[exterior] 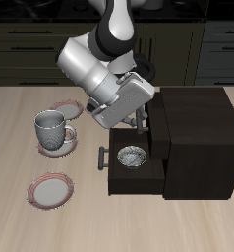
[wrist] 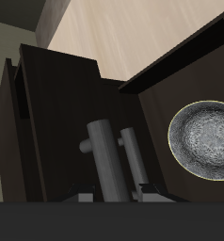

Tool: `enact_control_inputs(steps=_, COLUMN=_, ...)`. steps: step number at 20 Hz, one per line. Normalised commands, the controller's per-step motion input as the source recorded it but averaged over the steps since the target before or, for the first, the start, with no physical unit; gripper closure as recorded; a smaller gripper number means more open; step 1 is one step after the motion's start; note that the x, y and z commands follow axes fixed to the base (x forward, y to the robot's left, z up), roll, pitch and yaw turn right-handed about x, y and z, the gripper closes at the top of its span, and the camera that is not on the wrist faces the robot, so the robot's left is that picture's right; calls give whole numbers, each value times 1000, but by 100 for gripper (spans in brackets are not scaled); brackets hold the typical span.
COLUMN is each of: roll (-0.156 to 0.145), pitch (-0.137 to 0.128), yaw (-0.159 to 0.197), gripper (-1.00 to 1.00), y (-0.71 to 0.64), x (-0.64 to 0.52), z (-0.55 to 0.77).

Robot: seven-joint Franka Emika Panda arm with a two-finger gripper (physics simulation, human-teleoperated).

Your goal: Open the top drawer

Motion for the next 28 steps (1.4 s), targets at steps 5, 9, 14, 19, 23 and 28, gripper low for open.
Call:
enact_control_inputs(steps=5, roll=-36, pitch=3, yaw=35, gripper=100, y=-407, x=-24, z=94)
enact_control_inputs(steps=9, roll=-63, pitch=-17, yaw=27, gripper=100, y=-601, x=25, z=156)
enact_control_inputs(steps=14, roll=-57, pitch=-21, yaw=7, gripper=100, y=-563, x=-95, z=138)
enact_control_inputs(steps=19, roll=-58, pitch=-20, yaw=1, gripper=100, y=-564, x=-79, z=95)
enact_control_inputs(steps=23, roll=-88, pitch=-13, yaw=-1, gripper=100, y=-629, x=-70, z=58)
enact_control_inputs(steps=28, roll=-44, pitch=1, yaw=2, gripper=100, y=-354, x=-117, z=-11)
